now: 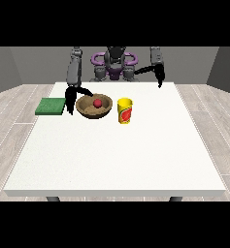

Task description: Pick the cup and pour the ball into the bowl, then pick the bowl and place it on the pad

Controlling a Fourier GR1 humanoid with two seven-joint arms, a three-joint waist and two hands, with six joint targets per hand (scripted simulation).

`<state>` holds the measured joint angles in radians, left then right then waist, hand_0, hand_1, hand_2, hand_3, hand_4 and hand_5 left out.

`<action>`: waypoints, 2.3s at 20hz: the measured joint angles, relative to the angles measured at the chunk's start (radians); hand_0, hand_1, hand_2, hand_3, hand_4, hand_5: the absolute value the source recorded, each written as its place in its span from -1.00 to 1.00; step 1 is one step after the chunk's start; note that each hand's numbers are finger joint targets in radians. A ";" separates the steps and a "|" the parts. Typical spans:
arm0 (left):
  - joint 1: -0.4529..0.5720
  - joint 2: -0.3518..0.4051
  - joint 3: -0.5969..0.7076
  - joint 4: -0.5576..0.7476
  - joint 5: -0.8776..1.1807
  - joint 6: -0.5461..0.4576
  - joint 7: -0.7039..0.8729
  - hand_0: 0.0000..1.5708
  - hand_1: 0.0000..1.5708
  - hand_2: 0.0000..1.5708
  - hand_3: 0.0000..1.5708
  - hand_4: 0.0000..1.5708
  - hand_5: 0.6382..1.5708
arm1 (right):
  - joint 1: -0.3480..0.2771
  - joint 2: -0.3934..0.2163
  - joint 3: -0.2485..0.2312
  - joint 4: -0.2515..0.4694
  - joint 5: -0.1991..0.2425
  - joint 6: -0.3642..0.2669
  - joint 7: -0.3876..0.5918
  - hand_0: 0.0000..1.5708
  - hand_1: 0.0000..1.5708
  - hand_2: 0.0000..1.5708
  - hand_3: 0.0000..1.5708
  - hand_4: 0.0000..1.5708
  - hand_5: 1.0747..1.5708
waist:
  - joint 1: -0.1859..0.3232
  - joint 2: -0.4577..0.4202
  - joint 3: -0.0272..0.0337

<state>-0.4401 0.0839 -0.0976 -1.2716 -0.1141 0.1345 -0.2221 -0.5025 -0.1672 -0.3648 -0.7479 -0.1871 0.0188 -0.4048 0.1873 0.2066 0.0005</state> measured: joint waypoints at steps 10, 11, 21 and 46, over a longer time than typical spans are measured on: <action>0.023 0.030 0.030 -0.093 0.005 -0.038 0.013 -1.00 -1.00 -1.00 -1.00 -1.00 1.00 | -0.079 -0.005 -0.018 0.160 -0.025 0.003 -0.096 0.00 0.00 -0.50 -1.00 -0.44 0.85 | 0.004 0.046 -0.0072; 0.021 0.034 0.031 -0.103 0.008 -0.043 0.010 -1.00 -1.00 -1.00 -1.00 -0.90 1.00 | -0.073 -0.012 -0.032 0.163 -0.031 -0.016 -0.100 0.85 0.85 1.00 -1.00 -0.40 0.76 | 0.009 0.052 -0.0133; -0.023 0.028 0.012 -0.119 0.027 -0.089 0.033 -1.00 -1.00 -1.00 -1.00 0.14 0.77 | -0.027 -0.106 0.066 0.168 0.188 -0.386 -0.013 1.00 1.00 1.00 0.60 0.14 0.98 | 0.104 0.041 -0.0407; 0.152 0.141 0.234 0.102 0.138 -0.155 -0.058 -1.00 -1.00 -1.00 -1.00 0.64 0.87 | -0.072 -0.275 0.180 0.042 0.272 -0.210 0.587 1.00 1.00 1.00 -1.00 0.13 1.00 | -0.145 -0.195 -0.0007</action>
<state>-0.2886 0.2252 0.1364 -1.1698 0.0242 -0.0207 -0.2803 -0.5749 -0.4419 -0.1851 -0.7063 0.0846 -0.1913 0.1822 0.0427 0.0115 -0.0002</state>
